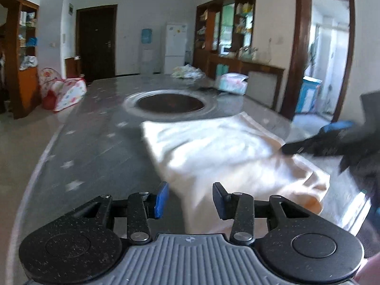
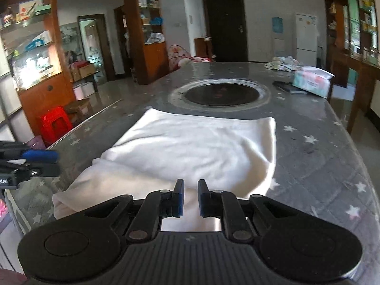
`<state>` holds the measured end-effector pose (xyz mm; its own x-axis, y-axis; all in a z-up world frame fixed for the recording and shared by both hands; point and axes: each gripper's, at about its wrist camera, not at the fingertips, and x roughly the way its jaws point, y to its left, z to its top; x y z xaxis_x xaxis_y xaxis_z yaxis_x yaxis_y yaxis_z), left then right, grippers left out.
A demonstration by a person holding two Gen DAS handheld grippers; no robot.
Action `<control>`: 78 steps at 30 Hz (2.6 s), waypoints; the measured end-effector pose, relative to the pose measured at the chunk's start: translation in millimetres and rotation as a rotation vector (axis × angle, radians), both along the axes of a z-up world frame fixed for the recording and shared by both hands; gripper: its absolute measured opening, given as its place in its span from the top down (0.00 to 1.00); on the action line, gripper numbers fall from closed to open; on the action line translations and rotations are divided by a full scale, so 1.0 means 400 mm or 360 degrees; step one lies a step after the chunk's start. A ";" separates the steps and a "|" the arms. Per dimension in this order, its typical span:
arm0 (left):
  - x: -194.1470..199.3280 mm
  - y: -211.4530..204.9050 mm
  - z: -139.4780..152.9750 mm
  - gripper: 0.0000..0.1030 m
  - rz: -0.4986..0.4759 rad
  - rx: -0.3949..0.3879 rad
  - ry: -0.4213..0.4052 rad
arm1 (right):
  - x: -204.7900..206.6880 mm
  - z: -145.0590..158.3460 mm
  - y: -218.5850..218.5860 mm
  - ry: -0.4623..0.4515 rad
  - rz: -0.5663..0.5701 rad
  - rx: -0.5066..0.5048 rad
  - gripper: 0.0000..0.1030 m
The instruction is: Fold clothes
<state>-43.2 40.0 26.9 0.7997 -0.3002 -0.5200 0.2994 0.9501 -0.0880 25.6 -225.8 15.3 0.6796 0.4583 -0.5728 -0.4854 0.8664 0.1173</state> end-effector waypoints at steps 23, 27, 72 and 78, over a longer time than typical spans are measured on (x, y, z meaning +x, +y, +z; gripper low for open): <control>0.086 -0.051 -0.076 0.61 -0.0059 0.0137 0.0108 | -0.046 -0.034 -0.042 0.0033 0.0055 -0.0039 0.84; 0.036 -0.042 -0.063 0.61 -0.0094 0.0182 0.0099 | -0.078 -0.048 -0.033 0.0008 0.0147 -0.0155 0.79; 0.100 -0.096 -0.028 0.90 -0.0439 0.0063 0.0029 | -0.158 -0.067 0.027 -0.0316 0.0604 -0.0564 0.64; 0.055 -0.083 -0.049 0.81 -0.0480 0.0125 0.0014 | -0.102 -0.045 0.003 -0.0112 0.0542 -0.0387 0.83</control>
